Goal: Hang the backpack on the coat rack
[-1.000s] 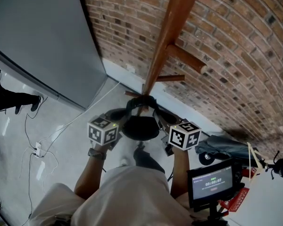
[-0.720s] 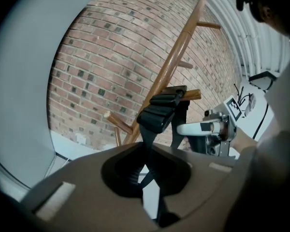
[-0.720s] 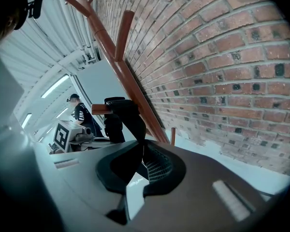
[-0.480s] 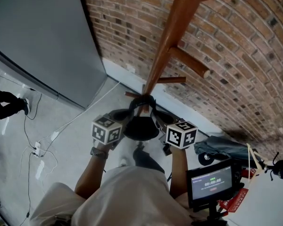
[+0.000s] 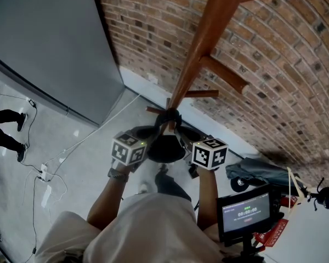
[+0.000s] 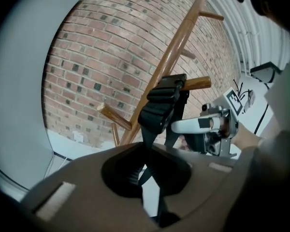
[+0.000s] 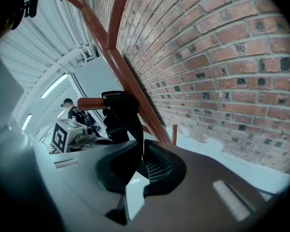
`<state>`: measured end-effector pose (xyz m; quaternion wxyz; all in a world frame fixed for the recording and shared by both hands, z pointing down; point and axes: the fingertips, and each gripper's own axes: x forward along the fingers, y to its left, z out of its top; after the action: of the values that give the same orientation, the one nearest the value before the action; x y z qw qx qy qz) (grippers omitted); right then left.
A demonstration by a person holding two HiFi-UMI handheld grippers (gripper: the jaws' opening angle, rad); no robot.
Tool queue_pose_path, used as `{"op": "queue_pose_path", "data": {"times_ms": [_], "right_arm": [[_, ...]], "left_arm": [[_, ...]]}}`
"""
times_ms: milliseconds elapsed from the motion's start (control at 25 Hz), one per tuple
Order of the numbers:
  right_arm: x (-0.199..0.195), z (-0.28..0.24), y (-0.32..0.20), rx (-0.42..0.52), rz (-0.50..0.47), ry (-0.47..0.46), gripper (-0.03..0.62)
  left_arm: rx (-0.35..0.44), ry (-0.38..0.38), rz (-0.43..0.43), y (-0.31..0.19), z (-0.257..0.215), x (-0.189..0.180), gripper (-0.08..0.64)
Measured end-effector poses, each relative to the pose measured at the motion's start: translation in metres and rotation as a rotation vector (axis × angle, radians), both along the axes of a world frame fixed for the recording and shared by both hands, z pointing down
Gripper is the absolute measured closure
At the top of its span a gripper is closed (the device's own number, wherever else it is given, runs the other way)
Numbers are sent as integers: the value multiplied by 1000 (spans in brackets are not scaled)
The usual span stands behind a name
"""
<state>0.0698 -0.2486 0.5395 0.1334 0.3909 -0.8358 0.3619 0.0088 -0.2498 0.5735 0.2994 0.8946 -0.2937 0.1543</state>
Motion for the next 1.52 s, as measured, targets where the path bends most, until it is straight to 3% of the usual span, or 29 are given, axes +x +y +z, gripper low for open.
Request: {"op": "queue_pose_path", "data": {"times_ms": [400, 960, 1520], "right_arm": [[-10, 3, -3, -6, -8, -11, 561], [-17, 5, -4, 11, -32, -13, 540], [-17, 5, -2, 39, -55, 31, 402]], "left_arm": [[-12, -14, 45, 3, 5, 11, 554], [-15, 29, 54, 0, 13, 24, 524], [68, -60, 76, -7, 16, 29, 415]]}}
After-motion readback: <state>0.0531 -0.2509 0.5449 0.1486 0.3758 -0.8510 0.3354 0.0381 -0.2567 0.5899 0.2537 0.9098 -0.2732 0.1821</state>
